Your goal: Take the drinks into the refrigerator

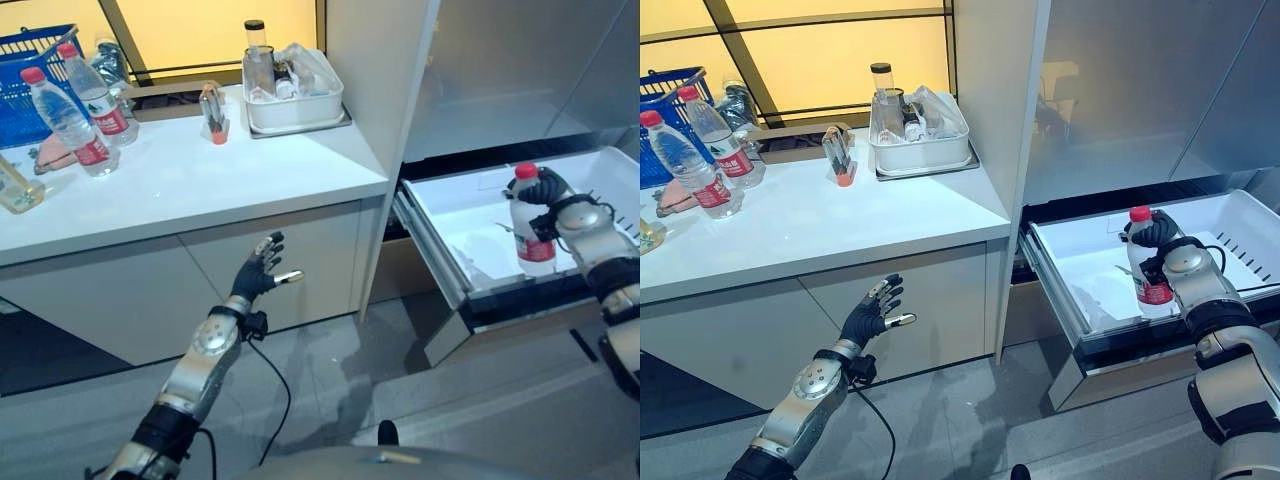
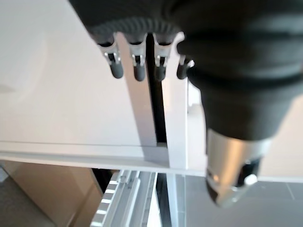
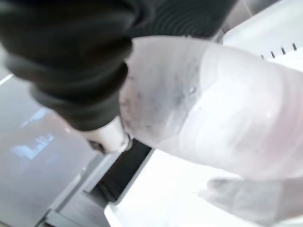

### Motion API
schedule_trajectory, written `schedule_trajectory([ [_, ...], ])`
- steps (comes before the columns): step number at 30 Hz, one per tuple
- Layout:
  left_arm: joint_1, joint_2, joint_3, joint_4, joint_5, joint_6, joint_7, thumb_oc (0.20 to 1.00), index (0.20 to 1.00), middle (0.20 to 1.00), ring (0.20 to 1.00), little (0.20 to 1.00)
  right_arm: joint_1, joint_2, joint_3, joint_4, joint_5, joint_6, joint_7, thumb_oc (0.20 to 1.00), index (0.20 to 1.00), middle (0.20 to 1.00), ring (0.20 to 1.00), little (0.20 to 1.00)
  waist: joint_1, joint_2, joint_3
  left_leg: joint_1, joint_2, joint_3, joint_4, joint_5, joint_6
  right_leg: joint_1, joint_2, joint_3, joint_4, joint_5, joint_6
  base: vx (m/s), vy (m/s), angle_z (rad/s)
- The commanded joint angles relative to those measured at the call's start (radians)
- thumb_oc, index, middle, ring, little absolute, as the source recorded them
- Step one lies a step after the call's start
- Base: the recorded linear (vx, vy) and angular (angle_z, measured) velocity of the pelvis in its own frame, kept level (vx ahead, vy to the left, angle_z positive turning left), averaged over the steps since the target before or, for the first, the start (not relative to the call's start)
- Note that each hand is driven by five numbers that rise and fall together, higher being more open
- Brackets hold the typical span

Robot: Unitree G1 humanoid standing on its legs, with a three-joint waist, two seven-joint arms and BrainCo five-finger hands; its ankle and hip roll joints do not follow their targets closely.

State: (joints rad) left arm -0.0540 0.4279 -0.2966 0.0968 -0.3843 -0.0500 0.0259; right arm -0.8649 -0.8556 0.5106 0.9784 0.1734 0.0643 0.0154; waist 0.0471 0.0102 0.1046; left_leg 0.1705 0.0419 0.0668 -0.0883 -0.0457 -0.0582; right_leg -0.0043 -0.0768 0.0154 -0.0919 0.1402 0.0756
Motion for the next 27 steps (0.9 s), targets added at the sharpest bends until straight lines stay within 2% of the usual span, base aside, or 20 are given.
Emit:
schedule_trajectory([
  [1,-0.034,0.079,-0.044,-0.108,0.028,-0.038,-0.016,1.000,1.000,1.000,1.000,1.000,-0.244,-0.038,0.060,0.060,-0.144,-0.043,-0.051,0.200,0.200,0.200,0.200,0.200,0.008,-0.065,-0.025,-0.096,-0.052,-0.054,0.083,-0.056,0.046,0.081,-0.056,-0.038,0.055,-0.153,0.066,-0.02,0.017,0.05],
  [8,-0.043,0.087,-0.053,-0.113,0.044,-0.047,-0.013,1.000,1.000,1.000,1.000,1.000,-0.215,-0.020,0.128,0.090,-0.317,-0.039,-0.039,0.200,0.200,0.200,0.200,0.200,0.024,-0.059,0.012,-0.136,-0.061,-0.071,0.081,-0.038,0.049,0.047,-0.065,-0.052,0.062,-0.145,0.069,-0.04,0.017,0.07],
  [17,-0.069,0.083,-0.072,-0.108,0.049,-0.065,0.000,1.000,1.000,1.000,1.000,1.000,-0.177,0.081,0.218,0.173,-0.500,-0.049,-0.025,0.200,0.200,0.200,0.200,0.200,0.053,-0.038,0.078,-0.204,-0.071,-0.095,0.074,0.000,0.050,-0.014,-0.073,-0.074,0.074,-0.134,0.070,-0.07,0.006,0.10],
  [19,-0.076,0.082,-0.079,-0.107,0.053,-0.074,0.009,1.000,1.000,1.000,1.000,1.000,-0.140,0.117,0.258,0.184,-0.591,-0.051,-0.020,0.200,0.200,0.200,0.200,0.200,0.069,-0.026,0.119,-0.244,-0.072,-0.109,0.069,0.024,0.048,-0.050,-0.076,-0.091,0.086,-0.130,0.068,-0.09,-0.016,0.17],
  [23,-0.087,0.085,-0.083,-0.108,0.057,-0.081,0.018,1.000,1.000,1.000,1.000,1.000,-0.106,0.141,0.258,0.194,-0.619,-0.049,-0.032,0.200,0.200,0.200,0.200,0.200,0.078,-0.012,0.155,-0.274,-0.074,-0.125,0.063,0.046,0.046,-0.080,-0.078,-0.101,0.097,-0.127,0.067,-0.10,-0.008,0.16],
  [27,-0.113,0.069,-0.082,-0.124,0.073,-0.084,0.052,1.000,1.000,1.000,1.000,1.000,-0.035,0.218,0.229,0.201,-0.621,-0.038,-0.023,0.200,0.200,0.200,0.200,0.200,0.086,0.013,0.212,-0.312,-0.075,-0.141,0.048,0.077,0.045,-0.122,-0.076,-0.118,0.110,-0.118,0.060,-0.05,0.003,0.23],
])
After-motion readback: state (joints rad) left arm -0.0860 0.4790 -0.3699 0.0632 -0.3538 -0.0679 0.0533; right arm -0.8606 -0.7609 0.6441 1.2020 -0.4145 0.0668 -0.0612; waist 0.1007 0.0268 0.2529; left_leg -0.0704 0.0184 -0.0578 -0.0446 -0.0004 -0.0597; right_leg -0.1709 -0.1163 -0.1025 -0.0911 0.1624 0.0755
